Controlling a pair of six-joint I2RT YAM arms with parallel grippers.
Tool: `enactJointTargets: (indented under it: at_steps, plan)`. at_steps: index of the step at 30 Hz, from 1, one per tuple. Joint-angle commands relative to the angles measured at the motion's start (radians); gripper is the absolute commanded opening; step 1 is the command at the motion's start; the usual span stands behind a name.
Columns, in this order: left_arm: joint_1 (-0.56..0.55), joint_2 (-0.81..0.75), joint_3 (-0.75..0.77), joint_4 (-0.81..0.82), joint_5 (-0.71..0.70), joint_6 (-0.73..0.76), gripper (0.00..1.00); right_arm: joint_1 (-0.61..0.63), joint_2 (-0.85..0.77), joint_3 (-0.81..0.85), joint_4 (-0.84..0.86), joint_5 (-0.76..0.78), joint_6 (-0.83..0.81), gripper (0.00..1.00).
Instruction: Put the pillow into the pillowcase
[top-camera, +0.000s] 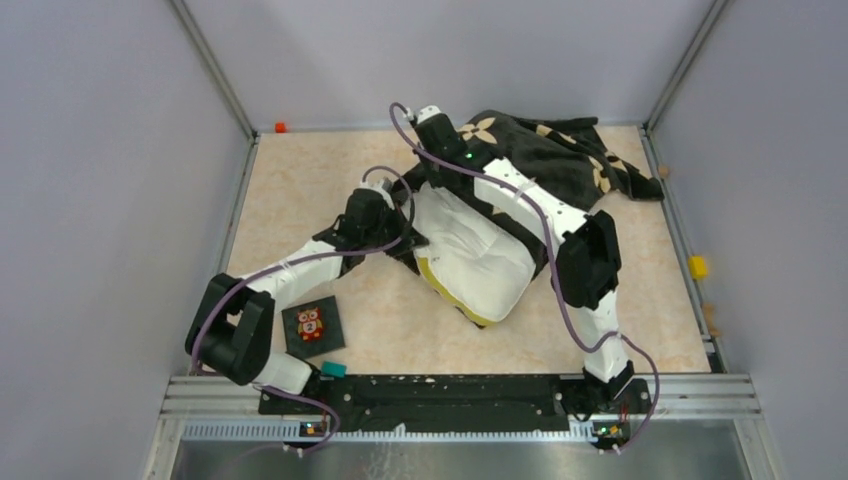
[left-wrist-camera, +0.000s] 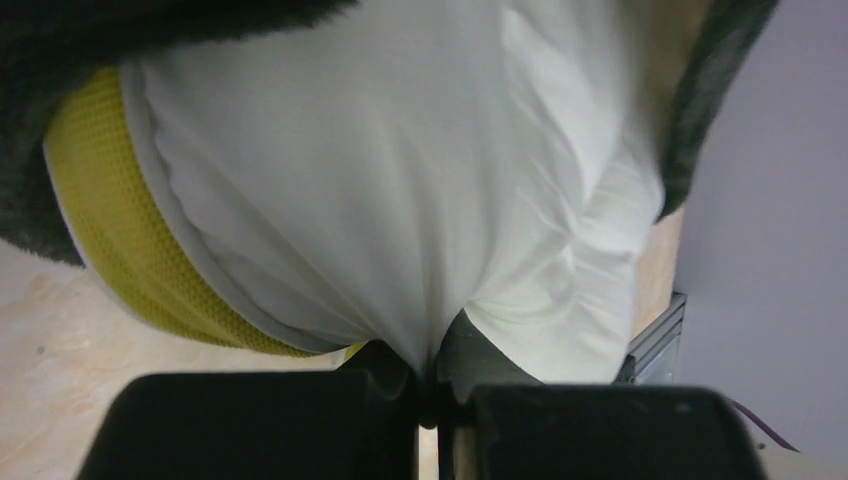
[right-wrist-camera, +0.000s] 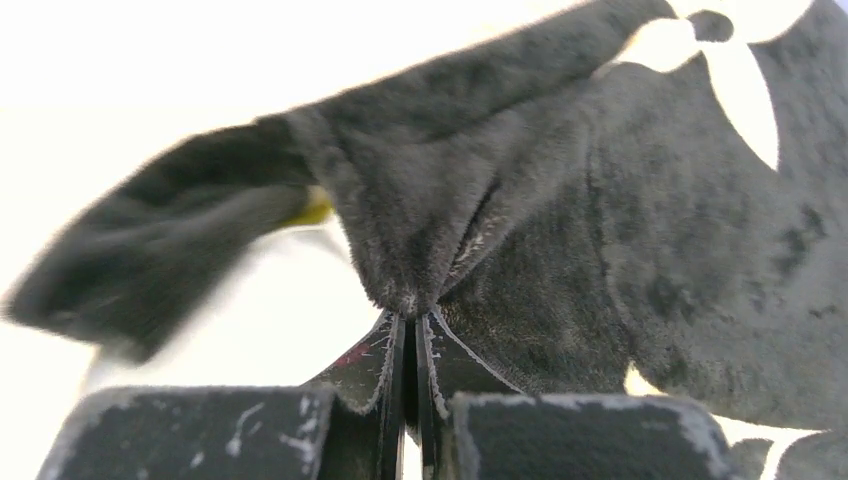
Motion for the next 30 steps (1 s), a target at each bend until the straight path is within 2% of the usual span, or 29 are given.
enactJointTargets:
  at_steps: [1,3,4,7,10,11,14,15,17,20,21,22,25,27,28,30]
  plan:
    - [-0.019,-0.084,0.162,0.148,-0.009,0.026,0.00,0.093,-0.092,0.107,-0.071,-0.172,0.150,0.00]
    - [-0.003,-0.059,0.219,0.100,-0.111,0.043,0.00,0.113,-0.098,0.107,-0.073,-0.225,0.192,0.00]
    - [0.036,-0.027,0.233,0.084,-0.116,0.031,0.00,0.116,-0.100,0.099,-0.069,-0.254,0.203,0.00]
    - [0.155,0.107,0.229,0.129,0.007,-0.044,0.00,0.116,-0.104,0.043,-0.039,-0.293,0.225,0.00]
    - [0.172,0.208,0.232,0.124,0.017,-0.055,0.00,0.100,-0.090,0.021,-0.050,-0.280,0.227,0.00]
    - [0.173,0.227,0.219,0.139,-0.002,-0.056,0.00,0.091,-0.089,0.017,-0.062,-0.265,0.226,0.04]
    - [0.204,0.269,0.201,0.133,-0.021,-0.058,0.00,0.072,-0.152,-0.030,-0.077,-0.183,0.210,0.42]
    - [0.220,0.277,0.196,0.130,-0.020,-0.059,0.00,0.065,-0.186,-0.058,-0.074,-0.147,0.205,0.51]
    - [0.247,0.284,0.195,0.123,-0.011,-0.053,0.00,0.052,-0.270,-0.143,-0.061,-0.066,0.198,0.59]
    - [0.264,0.288,0.216,0.090,-0.001,-0.025,0.00,0.034,-0.392,-0.305,-0.041,0.058,0.216,0.61]
    - [0.267,0.294,0.229,0.077,0.010,-0.010,0.03,0.031,-0.432,-0.373,-0.026,0.091,0.222,0.61]
    - [0.267,0.296,0.242,0.067,0.030,0.005,0.10,0.032,-0.464,-0.435,-0.012,0.112,0.231,0.61]
    - [0.266,0.260,0.276,0.013,0.078,0.063,0.49,0.017,-0.547,-0.633,0.040,0.144,0.268,0.60]
    - [0.266,0.211,0.278,-0.061,0.086,0.101,0.68,-0.006,-0.581,-0.716,0.065,0.148,0.285,0.59]
    - [0.265,0.184,0.264,-0.094,0.083,0.116,0.76,-0.017,-0.595,-0.751,0.090,0.146,0.283,0.59]
    - [0.261,0.123,0.219,-0.144,0.086,0.133,0.85,-0.039,-0.608,-0.804,0.147,0.133,0.266,0.59]
